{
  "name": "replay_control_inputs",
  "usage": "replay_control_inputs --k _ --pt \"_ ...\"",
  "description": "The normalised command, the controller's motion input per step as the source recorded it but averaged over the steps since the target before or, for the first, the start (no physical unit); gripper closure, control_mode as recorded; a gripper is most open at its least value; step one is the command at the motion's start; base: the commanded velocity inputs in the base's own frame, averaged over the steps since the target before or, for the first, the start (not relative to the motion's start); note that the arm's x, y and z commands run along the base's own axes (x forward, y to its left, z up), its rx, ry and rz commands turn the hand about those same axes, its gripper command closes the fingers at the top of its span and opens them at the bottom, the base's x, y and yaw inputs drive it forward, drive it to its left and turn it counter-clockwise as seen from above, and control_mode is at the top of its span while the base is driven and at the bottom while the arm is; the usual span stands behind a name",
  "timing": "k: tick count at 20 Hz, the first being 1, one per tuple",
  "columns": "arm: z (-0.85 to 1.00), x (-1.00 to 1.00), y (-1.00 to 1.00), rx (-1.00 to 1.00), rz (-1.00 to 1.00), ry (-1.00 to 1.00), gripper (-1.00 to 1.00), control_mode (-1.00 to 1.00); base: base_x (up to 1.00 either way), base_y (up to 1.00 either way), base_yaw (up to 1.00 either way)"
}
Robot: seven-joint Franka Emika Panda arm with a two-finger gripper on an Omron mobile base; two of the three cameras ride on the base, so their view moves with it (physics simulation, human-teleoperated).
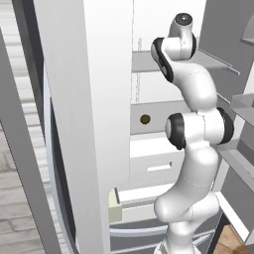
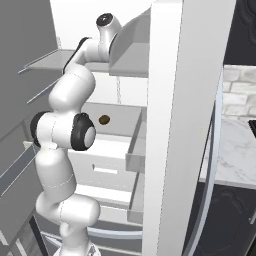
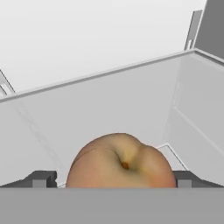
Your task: Retrieve the peach and kiwi from the fridge and place them into the bowl on the dining table.
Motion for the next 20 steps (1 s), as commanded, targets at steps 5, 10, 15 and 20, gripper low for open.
replay_control_inputs --k 5,10,15,20 --pt "-0.35 0.23 -0.08 0.00 -0.01 0.00 1.00 -1.00 0.00 0.00 0.00" --pt "-0.34 0.06 -0.10 0.00 -0.02 0.03 1.00 -1.00 0.00 0.00 0.00" --pt "-0.07 0.00 -0.03 0.00 -0.01 0.02 1.00 -1.00 0.00 0.00 0.00" --pt "-0.10 -0.23 0.00 0.00 0.01 0.00 1.00 -1.00 0.00 0.00 0.00"
